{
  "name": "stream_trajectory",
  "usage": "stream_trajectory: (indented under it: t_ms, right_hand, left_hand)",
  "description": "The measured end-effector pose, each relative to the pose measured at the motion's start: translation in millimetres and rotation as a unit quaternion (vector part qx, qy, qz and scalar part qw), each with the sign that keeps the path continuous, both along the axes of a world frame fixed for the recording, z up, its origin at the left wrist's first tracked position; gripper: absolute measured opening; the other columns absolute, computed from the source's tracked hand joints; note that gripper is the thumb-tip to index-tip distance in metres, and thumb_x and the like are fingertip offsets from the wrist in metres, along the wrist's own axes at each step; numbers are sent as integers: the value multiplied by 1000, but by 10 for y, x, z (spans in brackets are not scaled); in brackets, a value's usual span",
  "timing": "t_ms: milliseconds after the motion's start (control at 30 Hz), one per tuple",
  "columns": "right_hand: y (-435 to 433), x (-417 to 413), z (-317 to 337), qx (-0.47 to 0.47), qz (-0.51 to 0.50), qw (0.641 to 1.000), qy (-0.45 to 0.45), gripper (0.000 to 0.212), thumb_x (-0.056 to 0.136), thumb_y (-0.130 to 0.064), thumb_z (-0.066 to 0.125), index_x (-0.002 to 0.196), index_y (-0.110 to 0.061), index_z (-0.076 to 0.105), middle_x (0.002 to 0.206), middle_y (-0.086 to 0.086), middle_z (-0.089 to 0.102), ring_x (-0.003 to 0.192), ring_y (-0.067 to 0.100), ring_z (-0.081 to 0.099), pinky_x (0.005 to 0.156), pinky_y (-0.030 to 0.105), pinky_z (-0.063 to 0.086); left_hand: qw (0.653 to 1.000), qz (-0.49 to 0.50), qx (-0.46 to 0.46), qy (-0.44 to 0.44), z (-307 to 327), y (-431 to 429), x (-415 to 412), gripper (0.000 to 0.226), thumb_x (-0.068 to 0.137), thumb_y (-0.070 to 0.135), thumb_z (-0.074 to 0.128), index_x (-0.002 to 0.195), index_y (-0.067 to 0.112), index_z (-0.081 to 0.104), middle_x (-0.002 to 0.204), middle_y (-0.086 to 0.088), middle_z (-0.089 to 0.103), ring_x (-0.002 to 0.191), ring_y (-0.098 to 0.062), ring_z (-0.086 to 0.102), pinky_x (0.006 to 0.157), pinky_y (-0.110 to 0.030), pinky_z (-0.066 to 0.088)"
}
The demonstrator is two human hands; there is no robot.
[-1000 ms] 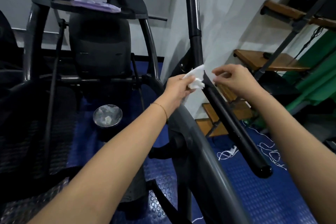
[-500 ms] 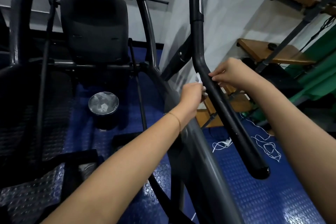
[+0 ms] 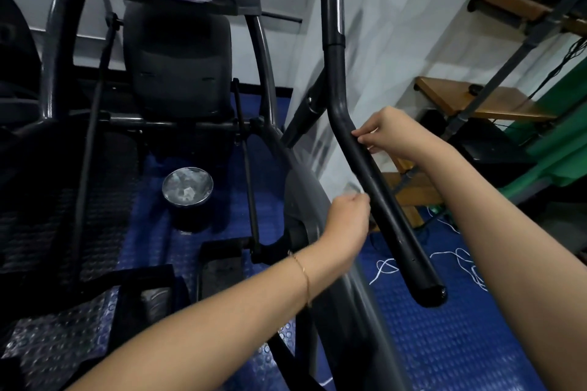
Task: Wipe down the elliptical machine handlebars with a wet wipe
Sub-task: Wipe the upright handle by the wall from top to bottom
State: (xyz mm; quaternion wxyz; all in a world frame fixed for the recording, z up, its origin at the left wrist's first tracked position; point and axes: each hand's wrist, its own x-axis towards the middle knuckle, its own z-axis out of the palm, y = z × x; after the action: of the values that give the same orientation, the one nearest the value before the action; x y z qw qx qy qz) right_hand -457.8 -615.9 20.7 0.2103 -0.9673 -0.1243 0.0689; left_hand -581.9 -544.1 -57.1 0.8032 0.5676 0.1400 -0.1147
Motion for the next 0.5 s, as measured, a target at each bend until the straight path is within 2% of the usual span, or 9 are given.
stream_trajectory:
  t_ms: [67,133,233,300,400,500]
  right_hand:
    - [7,-18,22,-2,4,1000,4,19,87,-5,60,103,-6,70,96,13,71,83,23,69,87,38,55]
    - [21,-39,52,-6,9,1000,10,20,87,-4,59,105,-4,69,100,13,69,86,24,68,87,36,55]
    - [48,-64,80,-17,21,1000,7,23,88,-2,57,108,-1,67,103,14,67,87,27,68,86,35,55]
    - [56,-67,82,-23,23,999,8,23,88,-1,56,108,-1,67,104,15,67,88,27,68,85,35,55]
    - [50,-64,84,-24,23,999,11,23,88,-1,56,108,-1,67,104,16,68,89,28,68,86,35,55]
    - [46,-62,95,-24,24,999,12,23,88,-1,56,108,0,67,103,16,68,89,28,68,85,34,55]
  left_hand:
    - [999,-45,-25,15,-40,-58,-205,23,92,9,36,70,14,42,73,-10,39,58,-18,37,54,-26,29]
    - [996,-41,-78,25,-14,-78,-224,22,94,8,34,74,11,44,79,-13,42,67,-22,42,60,-28,37]
    - [990,-12,-127,62,98,-24,-142,24,97,7,32,79,7,49,77,-13,49,64,-18,49,60,-23,47]
    - [987,-52,-135,76,125,-27,-265,21,98,9,32,88,5,51,85,-15,51,66,-17,53,58,-21,50]
    - [976,-131,-154,84,78,-65,-565,27,98,9,32,85,8,55,78,-8,61,69,-14,62,67,-21,55]
    - [971,-109,-189,98,80,-51,-493,28,97,5,30,79,8,51,69,-7,58,65,-15,60,67,-26,55]
